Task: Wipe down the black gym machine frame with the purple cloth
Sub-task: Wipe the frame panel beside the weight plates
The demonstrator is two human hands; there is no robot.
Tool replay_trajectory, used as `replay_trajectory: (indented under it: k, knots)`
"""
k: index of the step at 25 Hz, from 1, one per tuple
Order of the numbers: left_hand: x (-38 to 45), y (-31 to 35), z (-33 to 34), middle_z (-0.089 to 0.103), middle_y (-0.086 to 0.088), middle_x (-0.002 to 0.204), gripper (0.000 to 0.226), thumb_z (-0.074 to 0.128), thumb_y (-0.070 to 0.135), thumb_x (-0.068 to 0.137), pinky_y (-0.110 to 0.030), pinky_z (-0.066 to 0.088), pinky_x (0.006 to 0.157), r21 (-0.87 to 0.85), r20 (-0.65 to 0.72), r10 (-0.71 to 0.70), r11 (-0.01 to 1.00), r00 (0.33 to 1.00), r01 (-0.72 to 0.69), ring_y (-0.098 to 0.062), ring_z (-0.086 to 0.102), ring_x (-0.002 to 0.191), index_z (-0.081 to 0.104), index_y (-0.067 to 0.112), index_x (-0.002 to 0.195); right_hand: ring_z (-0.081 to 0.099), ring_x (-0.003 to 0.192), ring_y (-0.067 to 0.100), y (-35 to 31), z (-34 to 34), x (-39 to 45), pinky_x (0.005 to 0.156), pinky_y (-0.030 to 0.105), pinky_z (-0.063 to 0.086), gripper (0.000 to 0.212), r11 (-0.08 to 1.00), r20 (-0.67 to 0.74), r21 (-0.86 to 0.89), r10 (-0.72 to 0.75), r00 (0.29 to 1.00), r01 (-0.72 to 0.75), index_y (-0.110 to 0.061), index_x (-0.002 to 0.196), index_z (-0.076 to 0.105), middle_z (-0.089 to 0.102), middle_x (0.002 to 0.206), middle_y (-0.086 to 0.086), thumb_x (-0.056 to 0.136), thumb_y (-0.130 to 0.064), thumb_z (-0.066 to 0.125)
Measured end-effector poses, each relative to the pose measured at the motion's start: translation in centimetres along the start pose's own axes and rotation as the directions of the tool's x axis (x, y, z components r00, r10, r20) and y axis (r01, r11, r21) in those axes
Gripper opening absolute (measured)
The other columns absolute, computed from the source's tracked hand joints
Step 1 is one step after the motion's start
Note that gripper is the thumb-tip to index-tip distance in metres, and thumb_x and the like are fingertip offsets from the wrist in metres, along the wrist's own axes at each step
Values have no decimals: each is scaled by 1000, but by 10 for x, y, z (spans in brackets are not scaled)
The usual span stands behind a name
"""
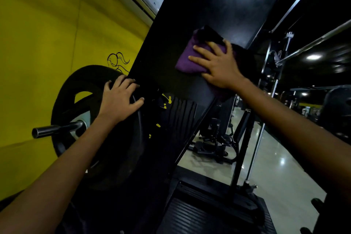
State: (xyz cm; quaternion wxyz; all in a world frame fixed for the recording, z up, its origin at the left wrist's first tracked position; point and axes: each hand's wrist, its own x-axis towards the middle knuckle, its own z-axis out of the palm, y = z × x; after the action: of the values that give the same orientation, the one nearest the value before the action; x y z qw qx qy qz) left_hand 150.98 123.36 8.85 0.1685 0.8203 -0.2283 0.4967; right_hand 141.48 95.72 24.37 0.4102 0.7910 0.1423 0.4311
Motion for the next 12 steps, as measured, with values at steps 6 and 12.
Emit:
replay_trajectory:
  k: [6, 12]
  knots:
    - [0, -1, -1, 53, -6, 134, 73, 26, 62, 78, -57, 22, 107, -19, 9, -6, 1000, 1000, 6, -25, 31, 137, 60, 14, 122, 47, 127, 38, -12, 4, -11, 101, 66, 21, 60, 888, 147, -8, -455, 879, 461, -30, 132, 55, 50, 141, 2, 76, -42, 38]
    - [-1, 1, 0, 54, -6, 133, 72, 26, 61, 79, -57, 23, 106, -2, -2, -3, 1000, 1000, 3, -25, 32, 137, 61, 14, 121, 35, 136, 36, 37, -10, 17, 105, 64, 16, 67, 984, 58, 0, -179, 982, 180, -29, 140, 45, 40, 149, 2, 80, -51, 27]
